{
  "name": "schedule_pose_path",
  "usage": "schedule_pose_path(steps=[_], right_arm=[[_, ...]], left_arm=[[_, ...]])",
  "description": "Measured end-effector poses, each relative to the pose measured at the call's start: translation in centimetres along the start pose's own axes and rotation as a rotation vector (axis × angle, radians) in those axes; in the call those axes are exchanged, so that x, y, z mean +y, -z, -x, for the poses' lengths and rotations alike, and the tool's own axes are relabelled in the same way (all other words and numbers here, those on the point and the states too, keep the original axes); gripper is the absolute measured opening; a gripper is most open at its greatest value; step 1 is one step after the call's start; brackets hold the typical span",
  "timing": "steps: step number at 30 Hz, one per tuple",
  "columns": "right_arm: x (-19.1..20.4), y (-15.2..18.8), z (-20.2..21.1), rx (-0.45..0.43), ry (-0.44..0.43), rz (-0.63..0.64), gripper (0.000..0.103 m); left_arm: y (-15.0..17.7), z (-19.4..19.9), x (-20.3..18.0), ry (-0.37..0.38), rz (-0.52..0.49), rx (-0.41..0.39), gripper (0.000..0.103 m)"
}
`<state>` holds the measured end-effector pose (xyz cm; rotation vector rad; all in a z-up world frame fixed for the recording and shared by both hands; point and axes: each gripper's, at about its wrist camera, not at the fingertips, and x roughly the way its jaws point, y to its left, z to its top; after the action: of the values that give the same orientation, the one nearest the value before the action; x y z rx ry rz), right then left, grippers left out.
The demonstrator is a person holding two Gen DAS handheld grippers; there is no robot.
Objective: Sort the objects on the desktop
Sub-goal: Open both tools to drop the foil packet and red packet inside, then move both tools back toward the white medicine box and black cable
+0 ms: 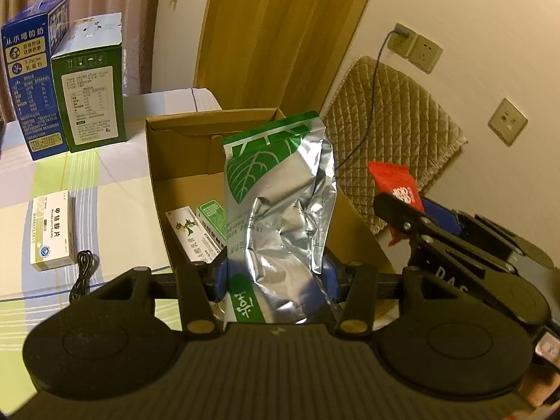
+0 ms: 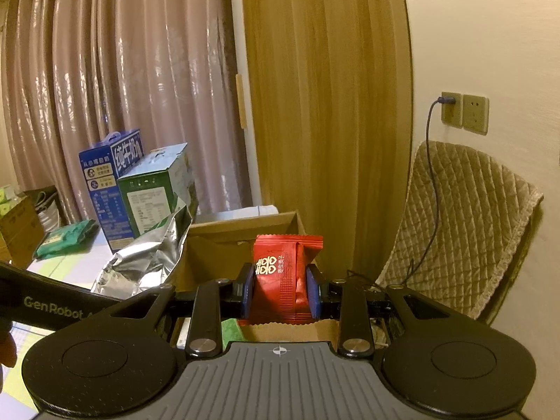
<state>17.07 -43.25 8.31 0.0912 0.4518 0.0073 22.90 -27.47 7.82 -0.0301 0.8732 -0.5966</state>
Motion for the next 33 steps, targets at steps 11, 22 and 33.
schedule_pose_path(steps=[11, 22, 33], right_arm=[[0.0, 0.8, -1.2, 0.036, 0.005, 0.007, 0.028], [0.4, 1.2, -2.3, 0.055, -0.019, -0.034, 0.061], [-1.5, 2.1, 2.7, 0.037, -0.003, -0.181, 0.068]], left_arm=[[-0.8, 0.2, 1.9, -0.037, 0.029, -0.054, 0.052], [2.1, 2.2, 4.1, -0.076, 0.064, -0.062, 0.059], [6.7, 6.9, 6.8, -0.145, 0.101, -0.090, 0.076]])
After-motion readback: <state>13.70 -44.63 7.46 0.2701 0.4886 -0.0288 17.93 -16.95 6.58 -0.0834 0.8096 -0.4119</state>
